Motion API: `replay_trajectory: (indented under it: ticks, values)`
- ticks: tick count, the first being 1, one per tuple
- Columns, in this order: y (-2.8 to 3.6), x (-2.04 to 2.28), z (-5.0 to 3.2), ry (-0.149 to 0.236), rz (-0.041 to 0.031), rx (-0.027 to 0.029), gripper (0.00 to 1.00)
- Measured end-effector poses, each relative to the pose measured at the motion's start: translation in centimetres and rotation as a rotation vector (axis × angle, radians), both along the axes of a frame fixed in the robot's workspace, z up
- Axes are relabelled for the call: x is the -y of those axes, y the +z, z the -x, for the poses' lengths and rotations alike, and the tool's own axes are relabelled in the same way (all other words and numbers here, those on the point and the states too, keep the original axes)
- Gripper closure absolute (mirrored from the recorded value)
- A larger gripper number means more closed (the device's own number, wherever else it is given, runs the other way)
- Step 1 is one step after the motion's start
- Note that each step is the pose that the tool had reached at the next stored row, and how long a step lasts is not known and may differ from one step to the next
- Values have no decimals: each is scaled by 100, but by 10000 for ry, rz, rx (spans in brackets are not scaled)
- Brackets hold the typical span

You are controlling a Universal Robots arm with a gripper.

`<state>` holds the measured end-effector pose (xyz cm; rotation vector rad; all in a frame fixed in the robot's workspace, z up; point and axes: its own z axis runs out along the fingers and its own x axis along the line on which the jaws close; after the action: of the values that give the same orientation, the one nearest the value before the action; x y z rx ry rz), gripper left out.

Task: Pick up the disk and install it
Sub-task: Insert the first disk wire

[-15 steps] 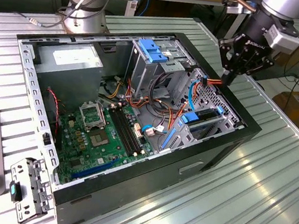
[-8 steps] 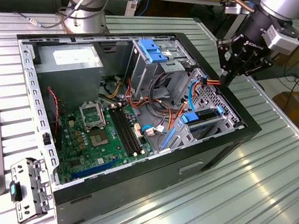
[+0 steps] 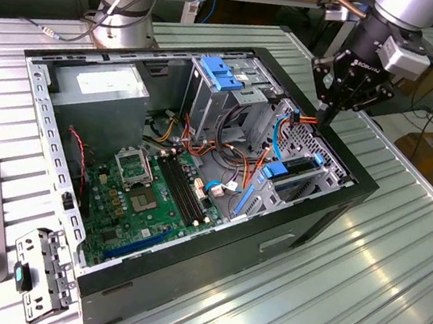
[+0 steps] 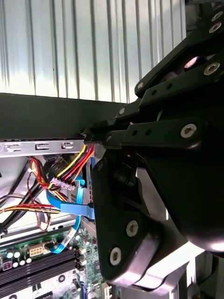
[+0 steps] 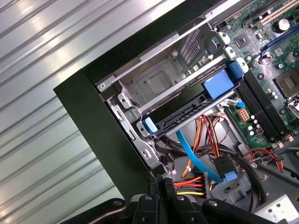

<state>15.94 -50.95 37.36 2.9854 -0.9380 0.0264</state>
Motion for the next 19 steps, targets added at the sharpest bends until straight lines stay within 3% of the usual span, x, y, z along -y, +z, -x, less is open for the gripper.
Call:
replay_trajectory:
  ticks: [19]
  values:
    - [0,0,0,-2909,-1,0,84]
